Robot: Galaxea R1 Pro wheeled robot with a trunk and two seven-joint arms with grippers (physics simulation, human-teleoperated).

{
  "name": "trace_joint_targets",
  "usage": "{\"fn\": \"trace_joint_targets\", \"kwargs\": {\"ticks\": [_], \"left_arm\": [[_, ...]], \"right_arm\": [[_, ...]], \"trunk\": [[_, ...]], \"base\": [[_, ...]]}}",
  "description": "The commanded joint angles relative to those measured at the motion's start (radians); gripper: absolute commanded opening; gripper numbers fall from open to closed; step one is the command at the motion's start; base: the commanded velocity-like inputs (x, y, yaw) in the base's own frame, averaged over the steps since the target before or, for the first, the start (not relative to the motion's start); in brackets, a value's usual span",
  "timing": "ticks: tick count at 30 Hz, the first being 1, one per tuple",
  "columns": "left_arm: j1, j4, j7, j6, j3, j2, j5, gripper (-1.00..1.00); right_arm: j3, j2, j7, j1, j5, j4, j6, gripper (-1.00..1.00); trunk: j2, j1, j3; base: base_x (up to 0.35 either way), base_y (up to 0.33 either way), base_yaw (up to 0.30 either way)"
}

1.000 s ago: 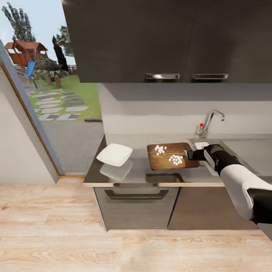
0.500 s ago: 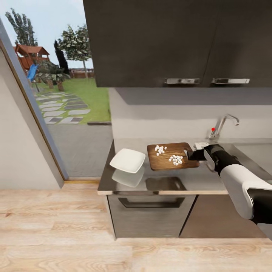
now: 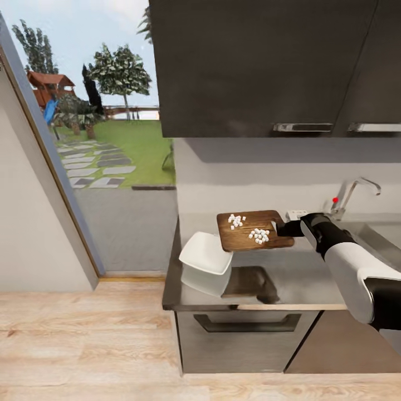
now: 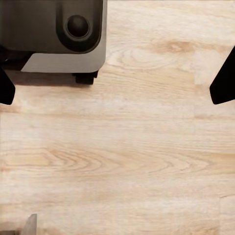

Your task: In the kitchen, take the Vidalia onion out of the sink, dice it on the chopping board with the paring knife, put the diced onion into the bowl on the countertop, then place both the paring knife and the chopping board into the sink.

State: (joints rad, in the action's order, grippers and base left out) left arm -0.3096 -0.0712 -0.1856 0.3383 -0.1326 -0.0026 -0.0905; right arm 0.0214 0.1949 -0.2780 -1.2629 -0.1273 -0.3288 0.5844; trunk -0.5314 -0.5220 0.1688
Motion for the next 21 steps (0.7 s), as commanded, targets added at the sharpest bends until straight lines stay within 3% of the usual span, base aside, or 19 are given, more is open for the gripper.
{"fn": "trace_joint_targets", "kwargs": {"ticks": [1,9,21], "left_arm": [[-0.002,-0.004,0.000,0.006,-0.009,0.000,-0.009,1.00],[-0.002,-0.004,0.000,0.006,-0.009,0.000,-0.009,1.00],[-0.002,-0.004,0.000,0.005,-0.009,0.000,-0.009,1.00]], "right_arm": [[0.005,0.000,-0.007,-0.001,-0.006,-0.002,0.005,-1.00],[0.005,0.000,-0.007,-0.001,-0.008,-0.001,0.005,-1.00],[0.005,0.001,-0.013,0.000,-0.024,0.009,-0.006,-1.00]], "trunk": [[-0.002,-0.001,0.000],[-0.002,-0.001,-0.009],[-0.002,-0.001,-0.010]], "base": [[0.238,0.248,0.000],[0.215,0.220,0.000],[0.007,0.007,0.000]]}}
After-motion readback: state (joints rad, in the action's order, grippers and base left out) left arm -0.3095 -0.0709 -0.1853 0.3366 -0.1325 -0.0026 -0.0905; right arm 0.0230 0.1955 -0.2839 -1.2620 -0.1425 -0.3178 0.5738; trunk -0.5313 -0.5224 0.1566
